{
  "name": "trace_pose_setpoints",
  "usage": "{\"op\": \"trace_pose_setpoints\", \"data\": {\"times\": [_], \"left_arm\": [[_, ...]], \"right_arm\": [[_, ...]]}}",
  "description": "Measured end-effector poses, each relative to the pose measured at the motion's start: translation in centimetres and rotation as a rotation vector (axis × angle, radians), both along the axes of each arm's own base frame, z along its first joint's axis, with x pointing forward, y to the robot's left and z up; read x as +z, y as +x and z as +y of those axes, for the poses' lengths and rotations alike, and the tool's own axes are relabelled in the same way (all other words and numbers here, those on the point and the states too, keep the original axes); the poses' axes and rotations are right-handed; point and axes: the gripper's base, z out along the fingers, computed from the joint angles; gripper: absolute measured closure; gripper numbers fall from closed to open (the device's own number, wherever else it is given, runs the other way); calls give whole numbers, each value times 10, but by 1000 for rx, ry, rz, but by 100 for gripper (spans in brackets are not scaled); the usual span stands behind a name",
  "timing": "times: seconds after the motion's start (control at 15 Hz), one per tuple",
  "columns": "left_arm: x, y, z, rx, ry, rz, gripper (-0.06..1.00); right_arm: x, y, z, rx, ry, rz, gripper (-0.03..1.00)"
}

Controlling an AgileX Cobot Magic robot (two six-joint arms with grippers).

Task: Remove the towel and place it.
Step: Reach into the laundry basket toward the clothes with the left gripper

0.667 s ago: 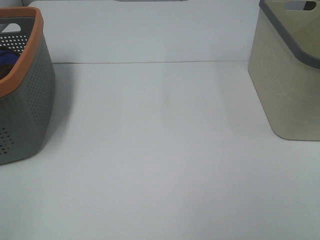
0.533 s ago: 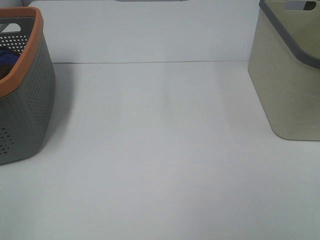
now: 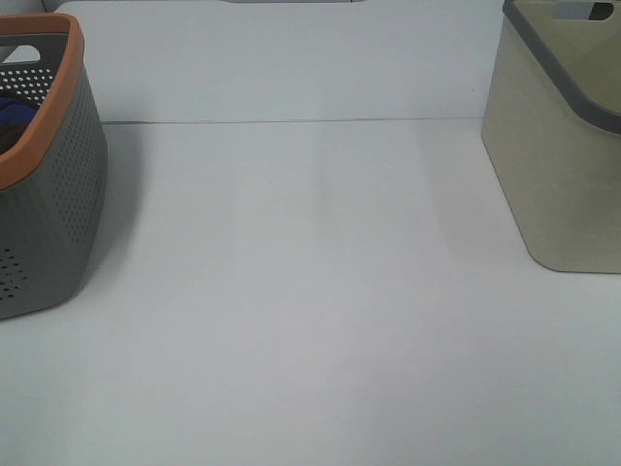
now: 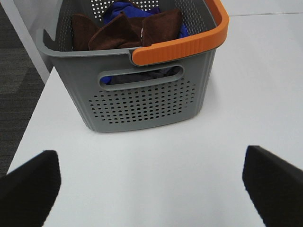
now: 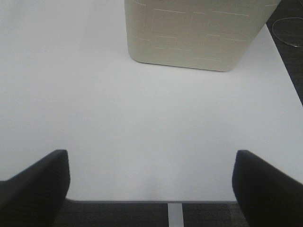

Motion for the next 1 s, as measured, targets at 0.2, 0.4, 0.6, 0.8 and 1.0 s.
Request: {"op": "trace_pose_setpoints", "data": {"times": [0.2, 0.4, 0.6, 0.8, 1.0], "left_arm": [[0, 0, 0, -1, 3, 0, -4], [0, 0, 0, -1, 3, 0, -4], [0, 0, 0, -2, 4, 0, -4], [0, 0, 0, -2, 4, 0, -4], [0, 0, 0, -2, 4, 0, -4]], "right_arm": [[0, -1, 0, 71, 4, 0, 6], [0, -1, 0, 107, 4, 0, 6], [0, -1, 0, 108, 4, 0, 6], [0, -1, 0, 108, 4, 0, 6], [0, -1, -1, 97, 2, 1, 6]]}}
